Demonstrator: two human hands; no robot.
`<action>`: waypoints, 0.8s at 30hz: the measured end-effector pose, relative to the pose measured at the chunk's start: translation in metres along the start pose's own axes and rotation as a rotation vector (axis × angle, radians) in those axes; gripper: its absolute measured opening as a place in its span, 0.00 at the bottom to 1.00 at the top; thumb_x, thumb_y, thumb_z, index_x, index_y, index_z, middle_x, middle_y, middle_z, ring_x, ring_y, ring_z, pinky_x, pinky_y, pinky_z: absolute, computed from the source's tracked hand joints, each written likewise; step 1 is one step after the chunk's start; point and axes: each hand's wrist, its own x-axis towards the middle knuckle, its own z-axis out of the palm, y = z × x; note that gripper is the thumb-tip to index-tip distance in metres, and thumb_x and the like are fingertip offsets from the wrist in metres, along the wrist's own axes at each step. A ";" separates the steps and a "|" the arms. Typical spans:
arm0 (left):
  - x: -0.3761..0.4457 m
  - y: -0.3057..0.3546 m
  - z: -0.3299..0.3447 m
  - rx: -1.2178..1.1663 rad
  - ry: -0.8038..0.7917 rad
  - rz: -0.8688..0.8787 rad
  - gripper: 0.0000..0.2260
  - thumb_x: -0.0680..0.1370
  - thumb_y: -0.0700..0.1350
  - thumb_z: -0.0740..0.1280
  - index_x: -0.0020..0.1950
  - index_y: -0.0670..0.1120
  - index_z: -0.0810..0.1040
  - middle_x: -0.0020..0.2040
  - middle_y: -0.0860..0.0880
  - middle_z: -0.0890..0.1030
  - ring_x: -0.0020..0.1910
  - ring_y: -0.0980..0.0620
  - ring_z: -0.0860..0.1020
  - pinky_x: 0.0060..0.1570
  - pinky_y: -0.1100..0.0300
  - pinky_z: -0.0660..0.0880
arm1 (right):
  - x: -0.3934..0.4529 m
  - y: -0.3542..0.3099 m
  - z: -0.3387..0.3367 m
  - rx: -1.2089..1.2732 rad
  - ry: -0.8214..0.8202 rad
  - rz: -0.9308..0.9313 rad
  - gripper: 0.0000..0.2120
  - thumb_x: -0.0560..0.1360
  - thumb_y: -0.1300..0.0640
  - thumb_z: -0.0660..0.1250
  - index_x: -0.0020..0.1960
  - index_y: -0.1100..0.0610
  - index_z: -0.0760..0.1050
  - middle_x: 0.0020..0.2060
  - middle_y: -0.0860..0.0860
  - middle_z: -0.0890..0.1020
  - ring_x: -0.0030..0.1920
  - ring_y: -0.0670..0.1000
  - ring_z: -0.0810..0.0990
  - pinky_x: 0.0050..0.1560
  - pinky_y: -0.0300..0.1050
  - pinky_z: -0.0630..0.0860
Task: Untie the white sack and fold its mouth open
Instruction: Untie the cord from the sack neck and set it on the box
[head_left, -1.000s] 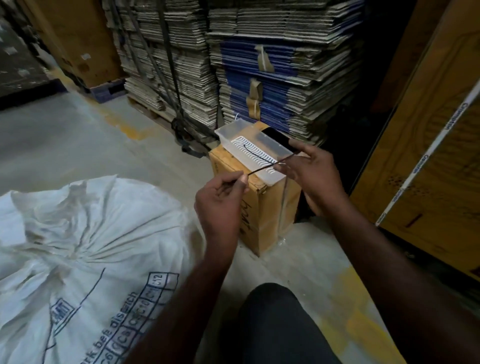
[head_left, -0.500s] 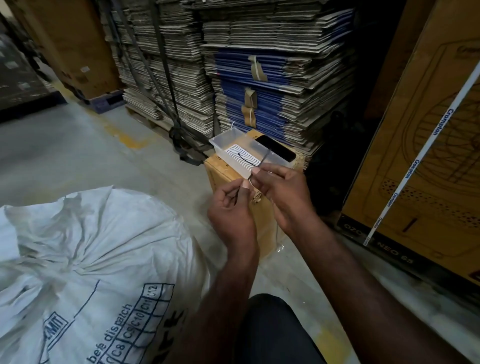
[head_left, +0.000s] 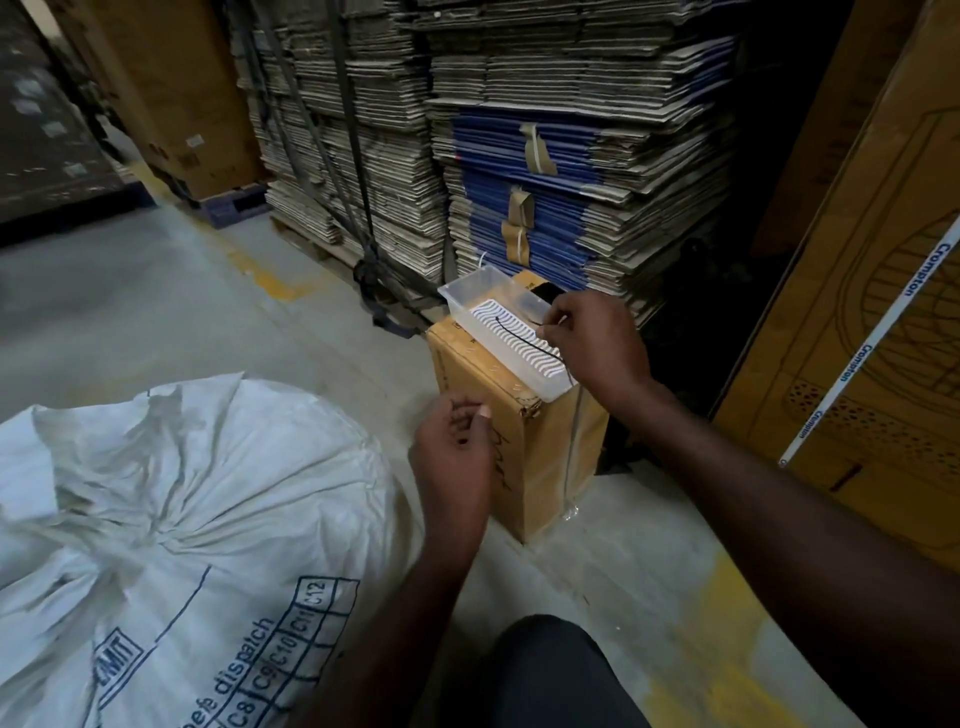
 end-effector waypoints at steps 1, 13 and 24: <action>0.006 -0.003 -0.005 0.036 0.003 0.037 0.06 0.82 0.42 0.72 0.55 0.52 0.84 0.48 0.58 0.86 0.49 0.64 0.83 0.48 0.68 0.80 | 0.007 -0.002 0.004 -0.065 -0.008 -0.035 0.05 0.74 0.51 0.78 0.45 0.51 0.85 0.39 0.48 0.86 0.42 0.50 0.85 0.43 0.53 0.84; 0.037 -0.046 -0.038 0.159 -0.054 0.118 0.07 0.82 0.40 0.71 0.55 0.53 0.84 0.49 0.57 0.86 0.51 0.58 0.84 0.50 0.48 0.85 | 0.056 0.020 0.083 -0.378 -0.142 -0.028 0.02 0.77 0.58 0.74 0.49 0.55 0.85 0.44 0.54 0.87 0.47 0.57 0.87 0.43 0.49 0.84; 0.030 -0.068 -0.042 0.182 -0.069 0.105 0.07 0.82 0.39 0.71 0.53 0.51 0.84 0.46 0.57 0.86 0.48 0.56 0.84 0.48 0.53 0.84 | 0.066 0.024 0.089 -0.428 -0.208 -0.020 0.14 0.74 0.49 0.79 0.56 0.54 0.85 0.54 0.55 0.87 0.55 0.58 0.85 0.55 0.51 0.83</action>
